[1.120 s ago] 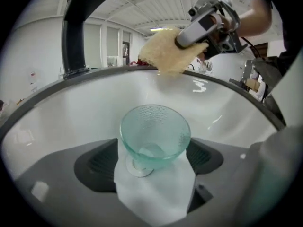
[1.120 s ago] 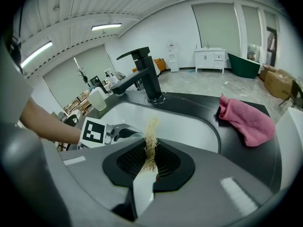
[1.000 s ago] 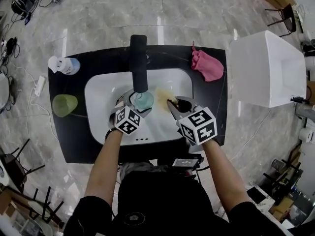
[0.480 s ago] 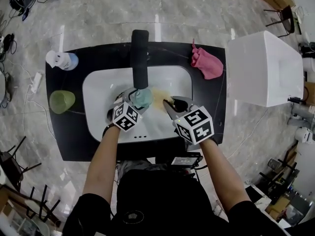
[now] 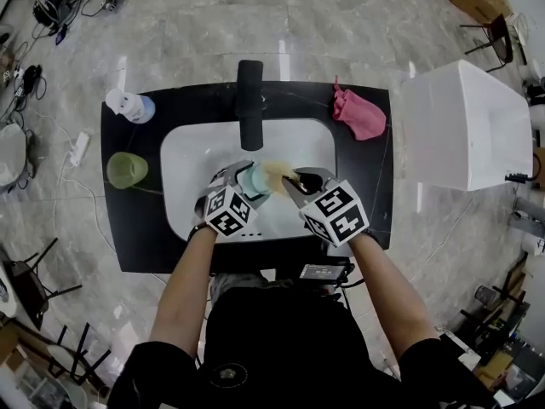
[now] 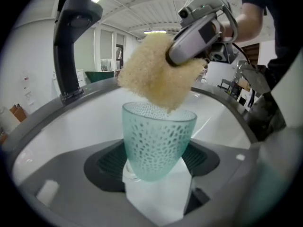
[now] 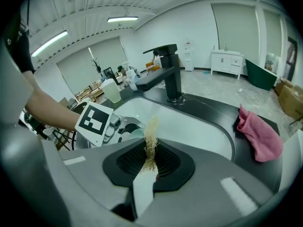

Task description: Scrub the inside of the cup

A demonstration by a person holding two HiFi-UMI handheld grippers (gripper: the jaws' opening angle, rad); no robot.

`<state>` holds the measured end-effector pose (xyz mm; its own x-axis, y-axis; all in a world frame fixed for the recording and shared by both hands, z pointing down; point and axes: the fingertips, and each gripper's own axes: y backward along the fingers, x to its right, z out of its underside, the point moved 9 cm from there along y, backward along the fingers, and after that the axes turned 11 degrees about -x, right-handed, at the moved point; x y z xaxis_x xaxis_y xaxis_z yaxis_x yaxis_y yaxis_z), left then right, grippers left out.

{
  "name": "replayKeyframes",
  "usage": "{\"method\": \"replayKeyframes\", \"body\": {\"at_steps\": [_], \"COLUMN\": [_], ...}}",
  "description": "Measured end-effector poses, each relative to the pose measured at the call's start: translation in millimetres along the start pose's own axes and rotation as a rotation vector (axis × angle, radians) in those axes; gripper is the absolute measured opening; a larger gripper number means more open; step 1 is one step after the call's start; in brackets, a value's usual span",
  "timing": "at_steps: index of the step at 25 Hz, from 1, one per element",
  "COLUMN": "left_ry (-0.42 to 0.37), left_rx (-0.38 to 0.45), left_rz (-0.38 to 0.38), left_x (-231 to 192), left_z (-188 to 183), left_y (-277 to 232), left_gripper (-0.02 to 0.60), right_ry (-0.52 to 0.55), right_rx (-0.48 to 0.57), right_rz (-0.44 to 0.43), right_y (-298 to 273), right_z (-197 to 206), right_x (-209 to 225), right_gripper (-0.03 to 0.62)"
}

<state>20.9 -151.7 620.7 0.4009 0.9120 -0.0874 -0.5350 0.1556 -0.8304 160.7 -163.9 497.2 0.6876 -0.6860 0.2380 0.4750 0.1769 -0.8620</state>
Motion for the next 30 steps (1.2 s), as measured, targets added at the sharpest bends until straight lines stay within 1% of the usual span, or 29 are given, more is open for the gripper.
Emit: {"method": "replayKeyframes", "body": {"at_steps": [3,7,11,17,20,24,27,30], "left_ry": [-0.003,0.008,-0.002,-0.045,-0.089,-0.112,-0.130,-0.158], "left_rx": [-0.005,-0.005,-0.013,-0.024,-0.032,-0.042,-0.053,-0.067], "left_rz": [-0.004,0.011,0.016,0.023,0.026,0.047,0.092,0.124], "left_x": [7,12,14,21,27,36,40,41], "left_z": [-5,-14,-20,-31,-38,-43,-45,-47], "left_y": [13,32,50,69,72,72,74,76], "left_gripper": [0.359,0.359,0.359,0.357,0.357,0.357,0.357,0.357], "right_ry": [0.070,0.188,0.302,0.508,0.616,0.761,0.918,1.061], "right_rx": [-0.025,-0.060,-0.091,-0.174,-0.218,-0.257,-0.266,-0.253], "right_rz": [-0.018,-0.052,-0.077,-0.116,-0.111,-0.092,-0.070,-0.046], "right_y": [4,12,19,17,8,0,-3,-5], "right_z": [-3,-7,-12,-20,-17,-13,-9,-5], "right_x": [-4,-10,-15,-29,-38,-49,-57,-65], "right_gripper": [0.044,0.044,0.044,0.044,0.044,0.044,0.044,0.044]}}
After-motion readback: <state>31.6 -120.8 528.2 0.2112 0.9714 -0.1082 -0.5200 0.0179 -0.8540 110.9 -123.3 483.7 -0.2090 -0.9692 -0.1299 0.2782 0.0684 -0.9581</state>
